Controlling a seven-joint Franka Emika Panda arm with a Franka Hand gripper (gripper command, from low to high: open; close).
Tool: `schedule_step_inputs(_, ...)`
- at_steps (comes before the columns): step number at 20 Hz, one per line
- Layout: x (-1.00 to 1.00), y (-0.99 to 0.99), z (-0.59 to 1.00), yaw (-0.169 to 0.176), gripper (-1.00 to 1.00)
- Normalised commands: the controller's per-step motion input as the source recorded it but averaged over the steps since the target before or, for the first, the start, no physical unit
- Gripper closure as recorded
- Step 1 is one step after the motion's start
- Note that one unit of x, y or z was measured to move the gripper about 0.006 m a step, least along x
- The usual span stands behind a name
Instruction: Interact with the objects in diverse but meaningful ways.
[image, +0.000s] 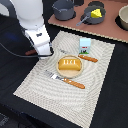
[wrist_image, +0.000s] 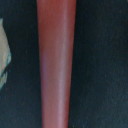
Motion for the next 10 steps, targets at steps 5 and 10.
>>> schedule_step_inputs(5, -0.54, -0.03, -0.47, 0.027, 1.00)
schedule_step_inputs(10, -0.53, -0.02, -0.46, 0.026, 1.00)
